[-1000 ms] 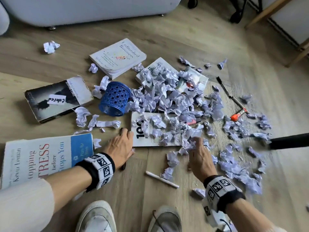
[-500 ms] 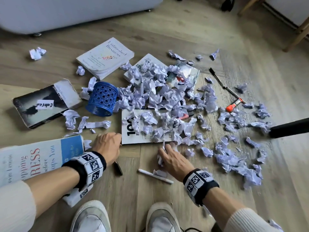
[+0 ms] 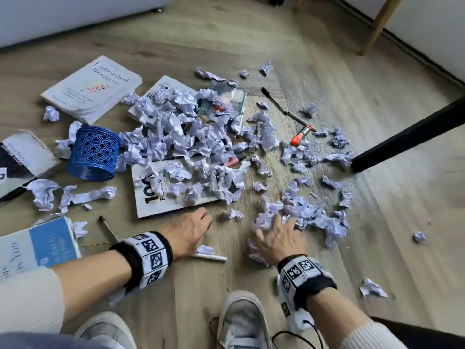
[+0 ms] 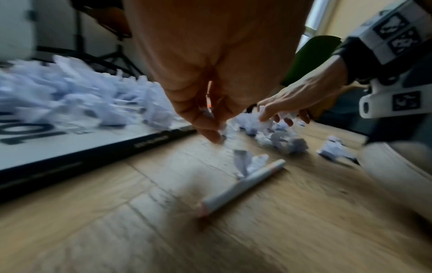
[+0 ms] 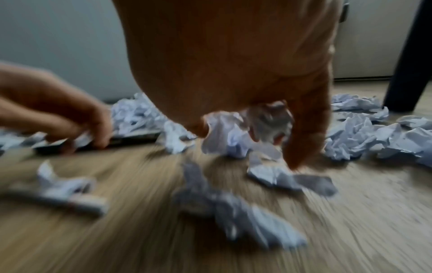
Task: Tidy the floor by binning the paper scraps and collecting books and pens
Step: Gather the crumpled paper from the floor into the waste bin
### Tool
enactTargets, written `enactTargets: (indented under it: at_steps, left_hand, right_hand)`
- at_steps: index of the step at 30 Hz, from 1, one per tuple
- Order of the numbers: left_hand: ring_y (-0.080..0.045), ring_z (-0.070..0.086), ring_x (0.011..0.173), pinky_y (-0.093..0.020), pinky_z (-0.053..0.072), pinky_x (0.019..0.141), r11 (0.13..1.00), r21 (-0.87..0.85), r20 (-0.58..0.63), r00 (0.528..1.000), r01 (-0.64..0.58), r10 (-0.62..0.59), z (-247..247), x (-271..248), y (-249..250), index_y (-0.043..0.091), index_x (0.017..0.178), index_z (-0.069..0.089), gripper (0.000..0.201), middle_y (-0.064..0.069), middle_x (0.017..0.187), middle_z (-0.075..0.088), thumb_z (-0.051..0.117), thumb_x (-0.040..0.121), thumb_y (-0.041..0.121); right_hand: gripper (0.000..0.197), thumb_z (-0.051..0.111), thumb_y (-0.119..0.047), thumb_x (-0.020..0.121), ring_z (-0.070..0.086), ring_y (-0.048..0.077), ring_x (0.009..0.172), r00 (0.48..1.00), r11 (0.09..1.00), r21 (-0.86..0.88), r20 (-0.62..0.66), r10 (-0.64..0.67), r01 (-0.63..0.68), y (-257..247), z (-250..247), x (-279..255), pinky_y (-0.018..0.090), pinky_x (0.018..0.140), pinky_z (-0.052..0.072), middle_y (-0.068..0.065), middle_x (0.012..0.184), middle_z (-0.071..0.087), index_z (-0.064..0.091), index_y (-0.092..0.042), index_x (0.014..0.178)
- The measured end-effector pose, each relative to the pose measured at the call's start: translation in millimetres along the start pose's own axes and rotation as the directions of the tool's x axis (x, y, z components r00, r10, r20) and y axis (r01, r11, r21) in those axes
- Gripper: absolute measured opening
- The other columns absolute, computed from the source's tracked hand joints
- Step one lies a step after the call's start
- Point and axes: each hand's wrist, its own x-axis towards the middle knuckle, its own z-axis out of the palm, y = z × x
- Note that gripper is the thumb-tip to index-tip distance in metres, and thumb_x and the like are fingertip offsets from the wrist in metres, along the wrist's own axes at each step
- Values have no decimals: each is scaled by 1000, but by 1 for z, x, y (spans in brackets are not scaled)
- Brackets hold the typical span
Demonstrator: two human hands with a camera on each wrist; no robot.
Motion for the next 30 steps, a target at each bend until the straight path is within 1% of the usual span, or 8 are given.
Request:
enactTargets:
  at_steps: [4, 8, 12, 16, 20, 24, 27, 30]
  left_hand:
    - [-19, 50, 87, -30, 47, 78, 973, 29, 169, 961, -229, 221, 23, 0, 2, 17, 130, 47, 39, -9, 112, 44, 56, 94, 31]
    - [-3, 48, 82, -20, 35, 69, 913, 137, 164, 918, -384, 361, 38, 8, -1, 15, 119, 51, 75, 12, 95, 48, 30, 82, 77]
    - [-19, 48, 73, -27, 33, 62, 975, 37, 116, 970, -218, 213, 33, 18, -15, 5, 89, 57, 6, -4, 87, 48, 61, 88, 9]
    - [-13, 45, 78, -18, 28, 62, 995, -14, 111, 989, -96, 97, 0, 28, -25, 1, 93, 59, 10, 0, 88, 45, 55, 93, 11]
    - [-10, 46, 80, -16, 34, 63, 971, 147, 116, 979, -186, 170, -64, 44, -28, 9, 100, 55, 10, 4, 91, 45, 51, 97, 17]
    - [-7, 42, 70, -17, 31, 54, 913, 376, 82, 987, -159, 138, -143, 70, -24, 17, 92, 40, 11, 4, 82, 42, 44, 97, 8]
    - [-8, 38, 73, -17, 33, 61, 903, 429, -15, 999, 37, -34, -154, 80, -8, 15, 91, 37, 18, 1, 86, 41, 40, 93, -3]
    - [-14, 37, 85, -24, 40, 76, 916, 394, 7, 996, 75, -84, -101, 86, 9, 7, 103, 46, 23, -7, 104, 43, 40, 88, -8]
  right_hand:
    - [49, 31, -43, 99, 34, 40, 125, 974, 988, -29, 172, -146, 153, -7, 24, -37, 46, 94, 39, 23, 141, 32, 40, -15, 139]
    - [19, 46, -17, 96, 54, 32, 80, 966, 924, 298, 22, -256, 238, -10, 13, -40, 36, 74, 47, 16, 109, 44, 49, -11, 114]
    - [15, 52, -5, 89, 55, 30, 86, 977, 901, 377, -96, -191, 213, -6, -4, -24, 33, 75, 48, 12, 99, 53, 55, -9, 103]
    - [24, 49, 4, 90, 51, 25, 82, 968, 913, 396, -249, 8, 95, 2, -30, 1, 31, 72, 42, 13, 103, 49, 49, -8, 112]
    - [20, 43, -2, 96, 50, 24, 75, 926, 897, 441, -318, 202, -45, 12, -44, 30, 33, 67, 43, 14, 103, 50, 49, -7, 114]
    - [59, 51, 9, 83, 56, 30, 89, 908, 948, 272, -333, 255, -167, 44, -66, 56, 33, 69, 47, 24, 131, 40, 36, -5, 139]
    - [55, 50, -31, 94, 40, 40, 126, 902, 937, 145, -259, 346, -318, 68, -67, 66, 50, 98, 45, 22, 146, 30, 34, -11, 143]
    - [96, 20, -85, 78, 22, 48, 137, 846, 781, 369, 29, 532, -504, 75, -55, 76, 65, 106, 28, 21, 157, 10, 14, -24, 152]
